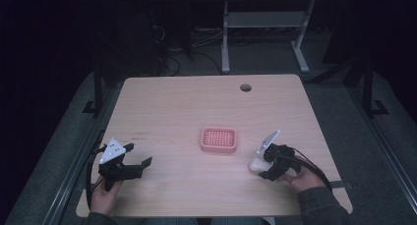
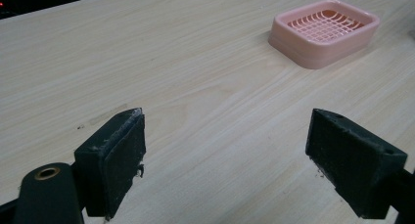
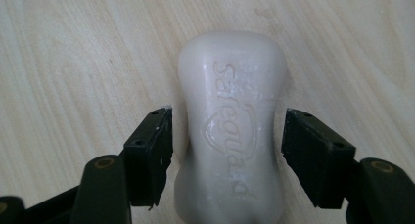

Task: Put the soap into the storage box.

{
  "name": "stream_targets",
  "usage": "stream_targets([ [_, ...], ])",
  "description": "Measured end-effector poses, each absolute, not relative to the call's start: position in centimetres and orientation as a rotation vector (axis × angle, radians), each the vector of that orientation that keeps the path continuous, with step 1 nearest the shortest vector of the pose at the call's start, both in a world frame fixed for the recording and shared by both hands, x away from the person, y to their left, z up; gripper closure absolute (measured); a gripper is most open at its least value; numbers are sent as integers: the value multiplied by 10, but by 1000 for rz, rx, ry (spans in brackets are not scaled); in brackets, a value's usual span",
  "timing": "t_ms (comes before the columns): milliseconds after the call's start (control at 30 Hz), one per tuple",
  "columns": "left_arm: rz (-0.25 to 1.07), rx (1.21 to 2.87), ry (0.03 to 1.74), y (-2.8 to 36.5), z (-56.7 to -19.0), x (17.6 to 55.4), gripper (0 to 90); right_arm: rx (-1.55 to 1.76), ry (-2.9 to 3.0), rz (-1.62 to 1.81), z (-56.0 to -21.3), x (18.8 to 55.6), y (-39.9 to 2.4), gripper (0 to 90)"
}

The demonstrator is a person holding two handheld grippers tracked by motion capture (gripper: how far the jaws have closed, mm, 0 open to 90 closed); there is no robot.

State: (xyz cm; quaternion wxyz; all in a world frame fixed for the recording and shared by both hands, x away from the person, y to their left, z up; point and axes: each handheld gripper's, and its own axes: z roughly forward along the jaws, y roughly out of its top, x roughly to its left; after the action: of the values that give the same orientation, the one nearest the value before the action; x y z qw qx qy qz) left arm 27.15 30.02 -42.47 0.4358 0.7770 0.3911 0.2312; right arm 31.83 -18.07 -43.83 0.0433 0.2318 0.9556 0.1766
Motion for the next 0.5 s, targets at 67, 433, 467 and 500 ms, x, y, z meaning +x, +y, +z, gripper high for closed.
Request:
stream_targets([
  [67,576,1933,973,300,-425,272,146,710,2930,523,-440,320,-179,376],
  [433,577,1930,974,301,-424,272,146,706,2951,490,-444,322,-176,467],
  [467,577,1931,974,301,-424,272,145,702,2954,494,-444,322,-176,470],
  [500,576,1930,974,301,-424,271,145,696,2953,489,-444,322,-176,471],
])
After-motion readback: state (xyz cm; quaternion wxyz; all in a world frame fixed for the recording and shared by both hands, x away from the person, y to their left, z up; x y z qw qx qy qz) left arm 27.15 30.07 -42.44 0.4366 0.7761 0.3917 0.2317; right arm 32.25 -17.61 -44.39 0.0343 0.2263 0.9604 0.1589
